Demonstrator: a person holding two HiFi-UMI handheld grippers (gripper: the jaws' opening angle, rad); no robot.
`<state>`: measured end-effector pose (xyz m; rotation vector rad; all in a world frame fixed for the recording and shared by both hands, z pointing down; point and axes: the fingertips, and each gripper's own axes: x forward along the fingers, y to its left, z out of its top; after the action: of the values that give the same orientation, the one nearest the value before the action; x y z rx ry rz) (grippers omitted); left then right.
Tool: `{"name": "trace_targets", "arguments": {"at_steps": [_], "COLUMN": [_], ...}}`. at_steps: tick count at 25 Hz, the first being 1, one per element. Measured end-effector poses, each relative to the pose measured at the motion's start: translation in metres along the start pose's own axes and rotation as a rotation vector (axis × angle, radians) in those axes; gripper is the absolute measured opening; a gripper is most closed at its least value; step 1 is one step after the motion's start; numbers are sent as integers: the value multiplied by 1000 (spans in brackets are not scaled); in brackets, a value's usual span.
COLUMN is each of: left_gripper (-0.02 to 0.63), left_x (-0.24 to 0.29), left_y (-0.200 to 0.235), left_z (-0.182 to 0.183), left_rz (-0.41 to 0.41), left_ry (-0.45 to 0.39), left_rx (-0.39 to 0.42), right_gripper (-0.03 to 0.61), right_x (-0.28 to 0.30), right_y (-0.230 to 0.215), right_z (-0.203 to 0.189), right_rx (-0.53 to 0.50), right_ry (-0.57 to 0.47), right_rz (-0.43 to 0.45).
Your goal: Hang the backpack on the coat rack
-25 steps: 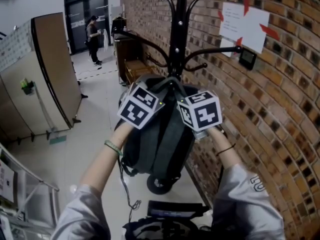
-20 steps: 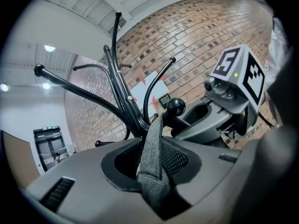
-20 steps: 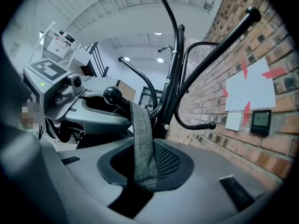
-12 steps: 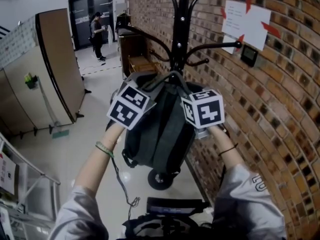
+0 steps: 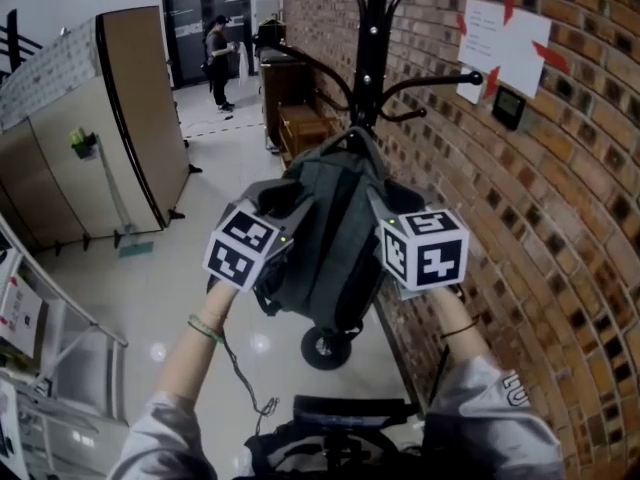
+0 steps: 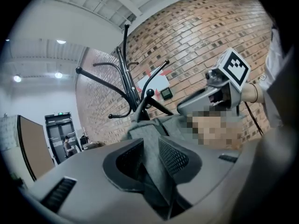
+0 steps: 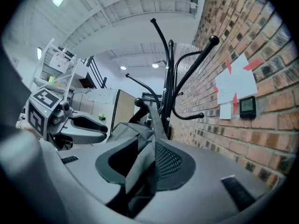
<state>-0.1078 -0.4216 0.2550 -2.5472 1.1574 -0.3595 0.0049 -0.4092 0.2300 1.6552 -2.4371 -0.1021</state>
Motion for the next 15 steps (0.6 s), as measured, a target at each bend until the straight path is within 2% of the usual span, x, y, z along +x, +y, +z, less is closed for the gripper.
{"name": "trace_targets", "arguments": {"at_steps": [2,4,6,11,15], "left_gripper": [66,61,61,37,37], "left_x": [-9,-17,-25,-41,-54], "left_y": [-17,-38,-61,-129,-194], "left_z": [-17,-34,-49,-85,-120], "left_rz": [8,18,28,54,78], "left_ry": [19,32,29,55,130], "left_rx": [-26,-78,-156,-312,-370], "right_gripper": [111,52,21,14,14], "right_x": [-13,-28,-45,-88,-124], "right_y": [9,17,23,30,33], "right_z": [-20,-44,-71,-132,-177], "right_rx": [34,69,79,115,184], "right_ry": [-6,-13,-15,16,44], "right_rz": [51,102,137,195,241]}}
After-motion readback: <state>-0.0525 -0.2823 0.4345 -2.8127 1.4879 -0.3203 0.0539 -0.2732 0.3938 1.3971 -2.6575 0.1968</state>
